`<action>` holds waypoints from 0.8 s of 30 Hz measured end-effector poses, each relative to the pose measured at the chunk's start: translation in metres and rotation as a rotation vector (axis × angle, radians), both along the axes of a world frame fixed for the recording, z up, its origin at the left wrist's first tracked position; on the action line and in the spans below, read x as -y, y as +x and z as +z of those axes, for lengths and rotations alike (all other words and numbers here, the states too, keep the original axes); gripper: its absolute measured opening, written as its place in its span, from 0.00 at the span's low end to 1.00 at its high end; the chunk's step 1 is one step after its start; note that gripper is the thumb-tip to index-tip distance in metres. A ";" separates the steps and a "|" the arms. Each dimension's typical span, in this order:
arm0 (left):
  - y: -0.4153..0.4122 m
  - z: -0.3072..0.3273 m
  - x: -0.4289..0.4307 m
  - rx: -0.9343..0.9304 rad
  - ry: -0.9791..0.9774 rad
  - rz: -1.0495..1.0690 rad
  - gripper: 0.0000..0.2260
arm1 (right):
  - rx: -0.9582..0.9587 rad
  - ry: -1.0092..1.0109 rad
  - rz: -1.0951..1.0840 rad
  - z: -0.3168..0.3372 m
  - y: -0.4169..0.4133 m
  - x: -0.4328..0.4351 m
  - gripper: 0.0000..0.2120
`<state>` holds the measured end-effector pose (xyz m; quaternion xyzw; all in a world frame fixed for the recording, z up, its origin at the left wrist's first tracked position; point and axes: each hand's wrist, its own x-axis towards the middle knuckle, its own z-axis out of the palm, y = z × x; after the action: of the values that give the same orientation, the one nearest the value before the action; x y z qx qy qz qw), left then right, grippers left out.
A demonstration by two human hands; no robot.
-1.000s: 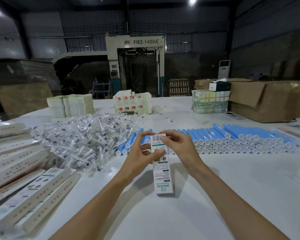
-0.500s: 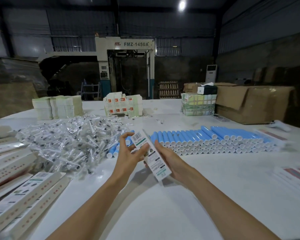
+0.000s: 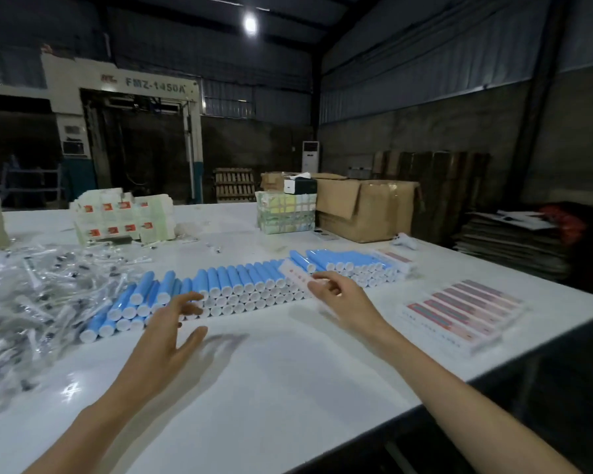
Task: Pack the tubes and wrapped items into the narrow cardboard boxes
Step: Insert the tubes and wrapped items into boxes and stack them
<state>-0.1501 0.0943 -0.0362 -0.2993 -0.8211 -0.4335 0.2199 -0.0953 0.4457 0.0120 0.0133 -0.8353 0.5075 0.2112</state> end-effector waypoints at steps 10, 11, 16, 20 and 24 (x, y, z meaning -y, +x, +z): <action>0.000 -0.002 -0.009 -0.156 -0.162 0.005 0.15 | 0.233 0.647 -0.809 0.023 0.040 -0.241 0.21; -0.001 -0.002 -0.009 -0.167 -0.171 0.007 0.11 | 0.273 0.678 -0.837 0.021 0.041 -0.254 0.21; 0.003 0.000 -0.010 -0.161 -0.187 0.011 0.14 | 0.479 0.772 -0.885 0.012 0.043 -0.288 0.20; -0.004 -0.003 -0.008 -0.179 -0.182 0.035 0.15 | 0.534 0.796 -0.887 0.007 0.045 -0.296 0.19; -0.009 -0.005 -0.006 -0.193 -0.196 0.039 0.14 | 0.619 0.805 -0.871 0.003 0.045 -0.301 0.22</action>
<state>-0.1593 0.1004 -0.0415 -0.3436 -0.8402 -0.3161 0.2757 -0.0499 0.7468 0.0150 -0.3935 -0.9106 0.0049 0.1260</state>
